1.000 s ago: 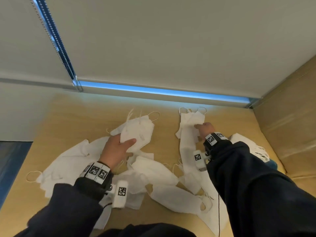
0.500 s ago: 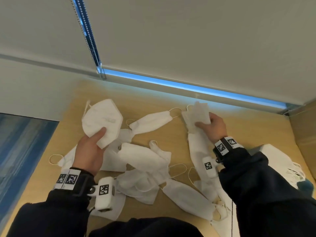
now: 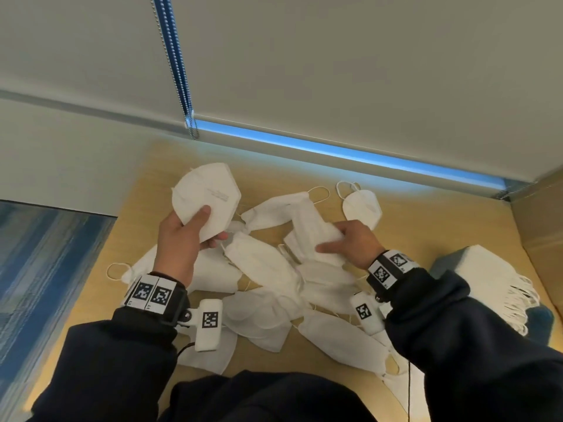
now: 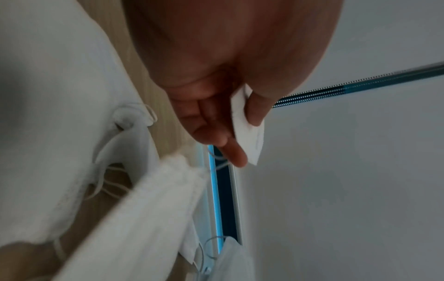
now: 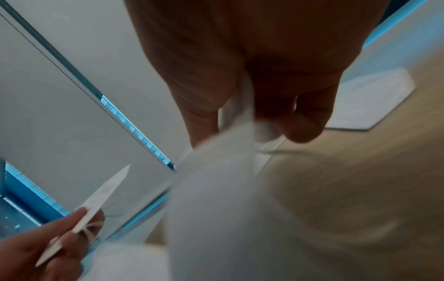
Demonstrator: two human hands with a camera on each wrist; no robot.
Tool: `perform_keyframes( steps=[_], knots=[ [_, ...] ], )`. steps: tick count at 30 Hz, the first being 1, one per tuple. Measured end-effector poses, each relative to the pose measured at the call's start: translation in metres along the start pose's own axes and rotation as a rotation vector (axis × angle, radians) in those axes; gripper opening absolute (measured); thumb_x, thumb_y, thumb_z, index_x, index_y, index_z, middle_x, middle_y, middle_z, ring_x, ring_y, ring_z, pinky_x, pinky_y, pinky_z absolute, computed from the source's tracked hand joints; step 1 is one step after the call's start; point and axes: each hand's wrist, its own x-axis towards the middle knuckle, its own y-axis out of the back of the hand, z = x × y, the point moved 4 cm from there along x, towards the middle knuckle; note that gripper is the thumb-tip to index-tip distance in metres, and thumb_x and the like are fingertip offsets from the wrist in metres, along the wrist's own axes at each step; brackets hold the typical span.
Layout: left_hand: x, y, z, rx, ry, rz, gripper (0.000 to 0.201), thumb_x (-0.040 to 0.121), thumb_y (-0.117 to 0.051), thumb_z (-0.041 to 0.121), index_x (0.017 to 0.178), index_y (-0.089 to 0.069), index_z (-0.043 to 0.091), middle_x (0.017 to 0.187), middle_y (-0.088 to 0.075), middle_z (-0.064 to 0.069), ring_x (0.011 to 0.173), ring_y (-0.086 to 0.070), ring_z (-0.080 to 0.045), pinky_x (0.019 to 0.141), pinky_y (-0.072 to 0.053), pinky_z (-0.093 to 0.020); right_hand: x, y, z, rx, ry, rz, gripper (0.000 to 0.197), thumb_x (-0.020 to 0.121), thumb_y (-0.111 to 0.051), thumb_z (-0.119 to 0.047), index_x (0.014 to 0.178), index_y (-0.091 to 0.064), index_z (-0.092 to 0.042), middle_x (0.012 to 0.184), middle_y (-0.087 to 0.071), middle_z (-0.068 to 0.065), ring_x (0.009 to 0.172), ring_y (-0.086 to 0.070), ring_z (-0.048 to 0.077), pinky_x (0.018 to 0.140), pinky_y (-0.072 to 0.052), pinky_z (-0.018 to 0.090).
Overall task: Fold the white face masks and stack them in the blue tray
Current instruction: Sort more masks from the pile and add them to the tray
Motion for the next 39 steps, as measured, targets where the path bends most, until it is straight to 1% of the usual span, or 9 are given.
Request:
perform_keyframes(
  steps=[3, 7, 13, 22, 25, 29, 32, 35, 39],
  knots=[
    [-0.007, 0.003, 0.000, -0.033, 0.042, -0.028, 0.022, 0.100, -0.061, 0.012, 0.122, -0.064, 0.010, 0.100, -0.075, -0.016, 0.065, -0.070, -0.032, 0.052, -0.050, -0.031, 0.001, 0.016, -0.008, 0.109, -0.029, 0.112, 0.039, 0.066, -0.094, -0.041, 0.091, -0.075, -0.018, 0.082, -0.076, -0.004, 0.074, -0.071, 0.010, 0.062, -0.057, 0.029],
    [-0.013, 0.005, 0.003, 0.093, -0.063, -0.066, 0.018, 0.099, -0.063, 0.013, 0.113, -0.070, 0.021, 0.101, -0.078, -0.005, 0.077, -0.075, -0.027, 0.067, -0.051, -0.035, -0.004, 0.013, -0.018, 0.194, -0.067, 0.114, 0.037, 0.085, -0.078, -0.047, 0.067, -0.064, -0.018, 0.048, -0.053, -0.011, 0.043, -0.049, 0.012, 0.037, -0.033, 0.021],
    [-0.013, 0.011, 0.033, 0.215, -0.235, -0.058, 0.037, 0.092, -0.072, 0.011, 0.091, -0.073, 0.048, 0.093, -0.076, 0.015, 0.090, -0.069, -0.009, 0.083, -0.057, -0.034, -0.017, 0.022, -0.007, 0.573, -0.054, 0.304, 0.028, 0.091, -0.073, -0.019, 0.101, -0.067, 0.006, 0.090, -0.069, 0.010, 0.082, -0.066, 0.027, 0.057, -0.055, 0.036],
    [0.000, 0.021, 0.048, 0.308, -0.229, -0.043, 0.031, 0.091, -0.075, 0.019, 0.120, -0.066, 0.025, 0.106, -0.074, 0.007, 0.094, -0.070, -0.011, 0.073, -0.054, -0.032, -0.045, 0.018, -0.016, 0.996, -0.032, 0.272, 0.030, 0.088, -0.062, 0.011, 0.116, -0.071, 0.004, 0.109, -0.076, 0.016, 0.102, -0.070, 0.036, 0.080, -0.063, 0.039],
    [-0.006, 0.019, 0.044, 0.385, -0.226, -0.040, 0.034, 0.087, -0.078, 0.022, 0.119, -0.070, 0.031, 0.107, -0.075, 0.003, 0.089, -0.069, -0.020, 0.069, -0.055, -0.037, -0.055, 0.020, -0.024, 0.951, 0.027, 0.355, 0.029, 0.088, -0.066, 0.007, 0.114, -0.074, -0.002, 0.113, -0.075, 0.015, 0.107, -0.070, 0.035, 0.086, -0.062, 0.045],
    [-0.027, -0.010, 0.035, 0.426, -0.156, -0.125, 0.040, 0.086, -0.079, 0.018, 0.122, -0.064, 0.027, 0.107, -0.073, 0.002, 0.064, -0.068, -0.011, 0.051, -0.052, -0.027, -0.065, 0.015, -0.060, 0.715, 0.273, 0.406, 0.030, 0.090, -0.069, 0.001, 0.110, -0.078, -0.019, 0.109, -0.078, -0.002, 0.099, -0.071, 0.017, 0.078, -0.060, 0.032],
    [-0.037, -0.031, 0.025, 0.269, -0.016, -0.192, 0.035, 0.084, -0.081, 0.009, 0.109, -0.059, 0.020, 0.099, -0.071, -0.005, 0.047, -0.055, -0.015, 0.046, -0.045, -0.028, -0.074, -0.004, -0.091, 0.466, 0.554, 0.326, 0.021, 0.091, -0.072, -0.003, 0.104, -0.081, -0.017, 0.109, -0.076, -0.002, 0.106, -0.068, 0.018, 0.095, -0.055, 0.041],
    [-0.037, -0.034, 0.024, 0.066, 0.092, -0.209, 0.017, 0.088, -0.070, -0.003, 0.099, -0.069, 0.010, 0.096, -0.069, -0.013, 0.057, -0.052, -0.020, 0.050, -0.042, -0.030, -0.082, -0.020, -0.101, 0.300, 0.728, 0.221, 0.019, 0.092, -0.070, -0.002, 0.101, -0.082, -0.014, 0.115, -0.074, -0.002, 0.118, -0.063, 0.018, 0.105, -0.045, 0.038],
    [-0.041, -0.025, 0.033, -0.109, 0.137, -0.308, 0.033, 0.094, -0.053, -0.004, 0.110, -0.078, 0.011, 0.113, -0.072, -0.010, 0.083, -0.060, -0.025, 0.065, -0.048, -0.037, -0.088, -0.026, -0.093, 0.286, 0.773, 0.095, 0.016, 0.094, -0.068, -0.001, 0.100, -0.081, -0.009, 0.117, -0.075, -0.001, 0.126, -0.060, 0.017, 0.112, -0.041, 0.041]
  ],
)
